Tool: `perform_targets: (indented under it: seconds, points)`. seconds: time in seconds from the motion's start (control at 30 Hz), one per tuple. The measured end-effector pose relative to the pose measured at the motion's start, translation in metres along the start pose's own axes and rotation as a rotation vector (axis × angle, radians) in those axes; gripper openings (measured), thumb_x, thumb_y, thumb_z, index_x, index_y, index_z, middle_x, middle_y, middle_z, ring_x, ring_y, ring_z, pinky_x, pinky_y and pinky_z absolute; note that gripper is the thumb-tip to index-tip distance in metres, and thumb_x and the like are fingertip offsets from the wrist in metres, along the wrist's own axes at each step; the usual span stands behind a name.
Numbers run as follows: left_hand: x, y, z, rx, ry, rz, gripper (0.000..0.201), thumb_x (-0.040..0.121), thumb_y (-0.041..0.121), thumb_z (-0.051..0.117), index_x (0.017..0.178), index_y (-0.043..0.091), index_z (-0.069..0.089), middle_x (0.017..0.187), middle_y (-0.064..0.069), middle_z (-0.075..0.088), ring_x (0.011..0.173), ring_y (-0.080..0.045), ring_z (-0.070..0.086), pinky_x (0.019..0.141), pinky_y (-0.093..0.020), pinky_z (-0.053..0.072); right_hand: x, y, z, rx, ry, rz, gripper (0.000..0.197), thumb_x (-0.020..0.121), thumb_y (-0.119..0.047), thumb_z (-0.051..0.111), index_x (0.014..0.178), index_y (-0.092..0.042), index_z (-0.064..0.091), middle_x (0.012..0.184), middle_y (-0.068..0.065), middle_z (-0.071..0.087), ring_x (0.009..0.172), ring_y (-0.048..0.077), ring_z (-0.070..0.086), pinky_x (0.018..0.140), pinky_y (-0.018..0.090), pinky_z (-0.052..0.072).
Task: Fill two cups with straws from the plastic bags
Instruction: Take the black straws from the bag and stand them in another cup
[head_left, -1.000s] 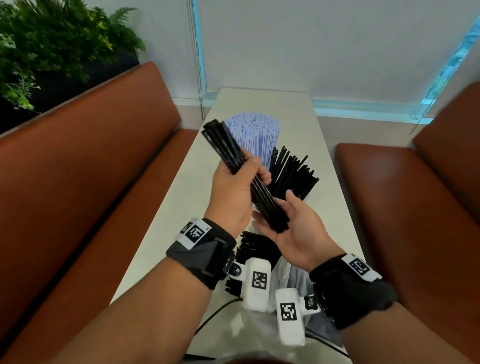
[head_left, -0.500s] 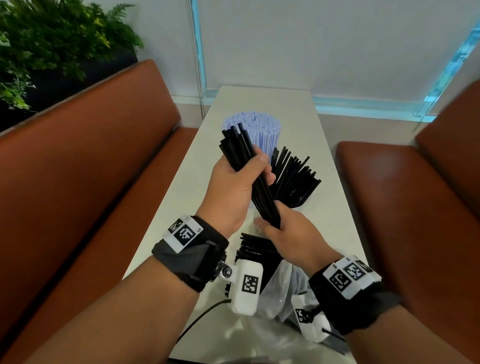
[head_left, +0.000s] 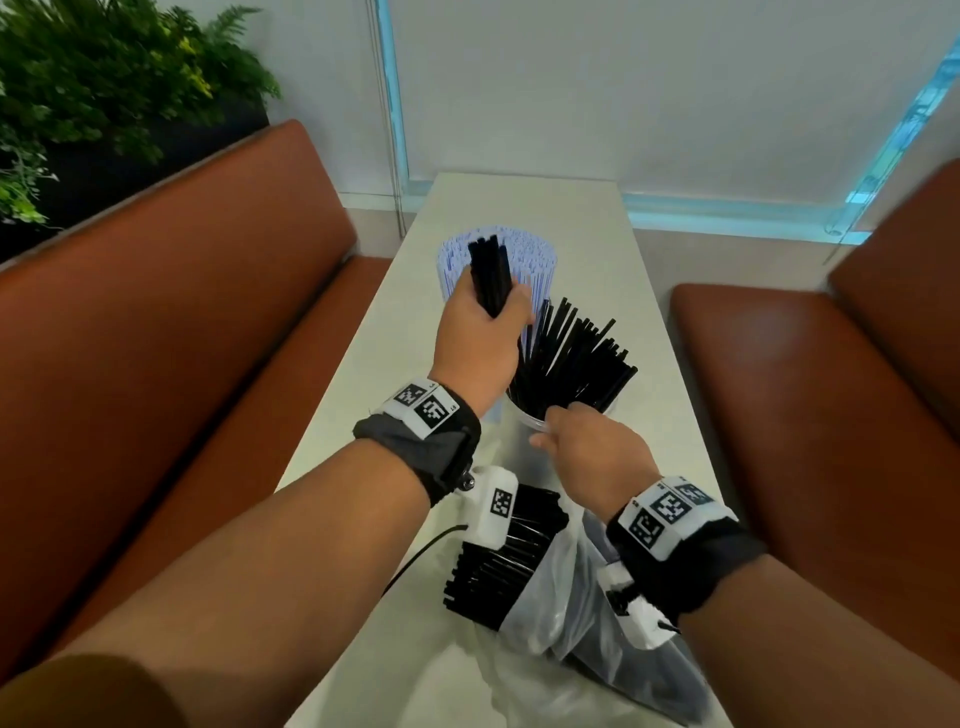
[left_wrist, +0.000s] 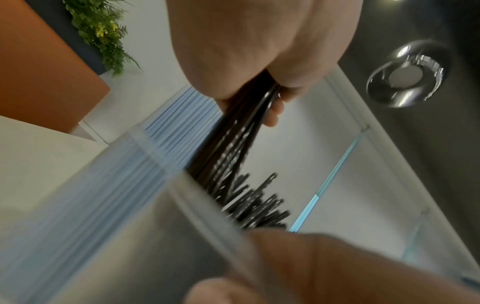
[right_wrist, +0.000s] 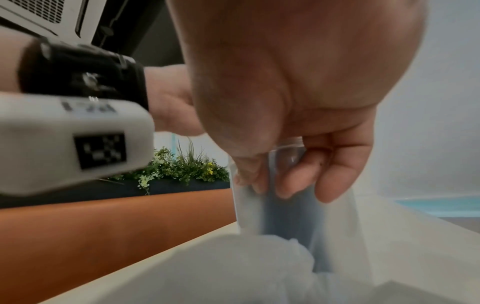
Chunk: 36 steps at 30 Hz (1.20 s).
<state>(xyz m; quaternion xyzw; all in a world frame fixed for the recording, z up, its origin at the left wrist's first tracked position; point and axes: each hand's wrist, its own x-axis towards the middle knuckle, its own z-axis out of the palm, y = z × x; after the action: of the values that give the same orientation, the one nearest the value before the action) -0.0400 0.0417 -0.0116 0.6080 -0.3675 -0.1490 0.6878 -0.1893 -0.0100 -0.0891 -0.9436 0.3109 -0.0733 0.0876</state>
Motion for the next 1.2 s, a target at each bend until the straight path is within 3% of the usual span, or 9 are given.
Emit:
perform_targets:
  seconds: [0.13, 0.23, 0.4, 0.53, 0.67, 0.83, 1.03, 1.13, 1.2]
  points:
    - [0.003, -0.027, 0.001, 0.267, -0.056, -0.052, 0.014, 0.094, 0.026, 0.064, 0.088, 0.015, 0.057, 0.076, 0.001, 0.061, 0.068, -0.015, 0.06, 0.064, -0.027, 0.046, 0.0, 0.004, 0.0, 0.026, 0.03, -0.079, 0.009, 0.095, -0.019, 0.066, 0.088, -0.023, 0.063, 0.07, -0.018, 0.023, 0.057, 0.005, 0.025, 0.043, 0.026, 0.027]
    - [0.0, -0.034, 0.006, 0.363, -0.167, -0.075, 0.023, 0.092, 0.023, 0.067, 0.085, 0.004, 0.057, 0.074, -0.005, 0.056, 0.059, -0.013, 0.052, 0.056, -0.026, 0.044, 0.0, 0.004, -0.002, -0.026, -0.021, -0.105, 0.004, 0.095, -0.016, 0.066, 0.092, -0.019, 0.068, 0.071, -0.018, 0.019, 0.061, 0.01, 0.029, 0.047, 0.037, 0.047]
    - [-0.006, -0.037, 0.008, 0.558, -0.367, -0.063, 0.038, 0.084, 0.038, 0.076, 0.114, 0.022, 0.057, 0.115, -0.001, 0.051, 0.106, -0.014, 0.052, 0.093, -0.029, 0.045, 0.002, 0.004, -0.006, 0.038, -0.144, 0.032, 0.022, 0.104, -0.04, 0.046, 0.104, -0.02, 0.055, 0.089, -0.005, 0.044, 0.076, 0.022, 0.057, 0.062, 0.034, 0.044]
    - [-0.004, -0.032, 0.007, 0.533, -0.334, -0.005, 0.097, 0.076, 0.055, 0.08, 0.151, 0.027, 0.026, 0.145, 0.002, 0.034, 0.126, -0.006, 0.037, 0.101, -0.022, 0.03, -0.005, 0.001, -0.009, 0.05, -0.166, 0.076, 0.026, 0.105, -0.042, 0.044, 0.106, -0.017, 0.054, 0.095, -0.001, 0.046, 0.07, 0.021, 0.053, 0.061, 0.033, 0.039]
    - [0.001, -0.03, 0.024, 0.627, -0.474, 0.039, 0.119, 0.069, 0.067, 0.079, 0.157, 0.031, 0.008, 0.159, 0.003, 0.015, 0.144, -0.013, 0.024, 0.11, -0.031, 0.032, -0.008, -0.002, -0.01, 0.066, -0.152, 0.069, 0.027, 0.104, -0.04, 0.046, 0.114, -0.018, 0.057, 0.106, 0.003, 0.053, 0.084, 0.024, 0.062, 0.068, 0.035, 0.047]
    - [0.003, -0.032, 0.05, 0.679, -0.527, 0.057, 0.126, 0.056, 0.084, 0.071, 0.154, 0.039, 0.007, 0.157, 0.002, 0.017, 0.145, -0.019, 0.026, 0.113, -0.038, 0.035, -0.003, -0.003, -0.007, -0.008, -0.208, 0.086, 0.034, 0.103, -0.033, 0.049, 0.135, -0.023, 0.052, 0.128, 0.008, 0.054, 0.103, 0.026, 0.065, 0.085, 0.041, 0.056]
    - [0.003, -0.036, 0.066, 0.759, -0.572, 0.046, 0.137, 0.042, 0.087, 0.075, 0.148, 0.052, -0.005, 0.162, 0.001, 0.003, 0.152, -0.026, 0.014, 0.118, -0.046, 0.03, 0.0, -0.006, -0.004, -0.059, -0.219, 0.123, 0.032, 0.102, -0.027, 0.049, 0.133, -0.022, 0.055, 0.128, 0.01, 0.06, 0.106, 0.028, 0.066, 0.08, 0.037, 0.049]
    - [0.007, -0.04, 0.073, 0.836, -0.624, 0.065, 0.13, 0.051, 0.076, 0.079, 0.151, 0.046, 0.002, 0.16, -0.004, 0.007, 0.148, -0.032, 0.021, 0.114, -0.045, 0.032, 0.001, -0.006, -0.007, -0.096, -0.247, 0.115, 0.036, 0.101, -0.019, 0.048, 0.137, -0.017, 0.054, 0.132, 0.011, 0.061, 0.115, 0.029, 0.063, 0.088, 0.036, 0.047]
    - [0.012, -0.041, 0.075, 0.874, -0.597, 0.071, 0.108, 0.066, 0.061, 0.079, 0.151, 0.032, 0.02, 0.149, -0.007, 0.023, 0.135, -0.033, 0.038, 0.107, -0.042, 0.043, 0.0, -0.006, -0.011, -0.057, -0.208, 0.108, 0.028, 0.101, -0.018, 0.048, 0.127, -0.017, 0.058, 0.123, 0.009, 0.063, 0.104, 0.029, 0.066, 0.075, 0.033, 0.044]
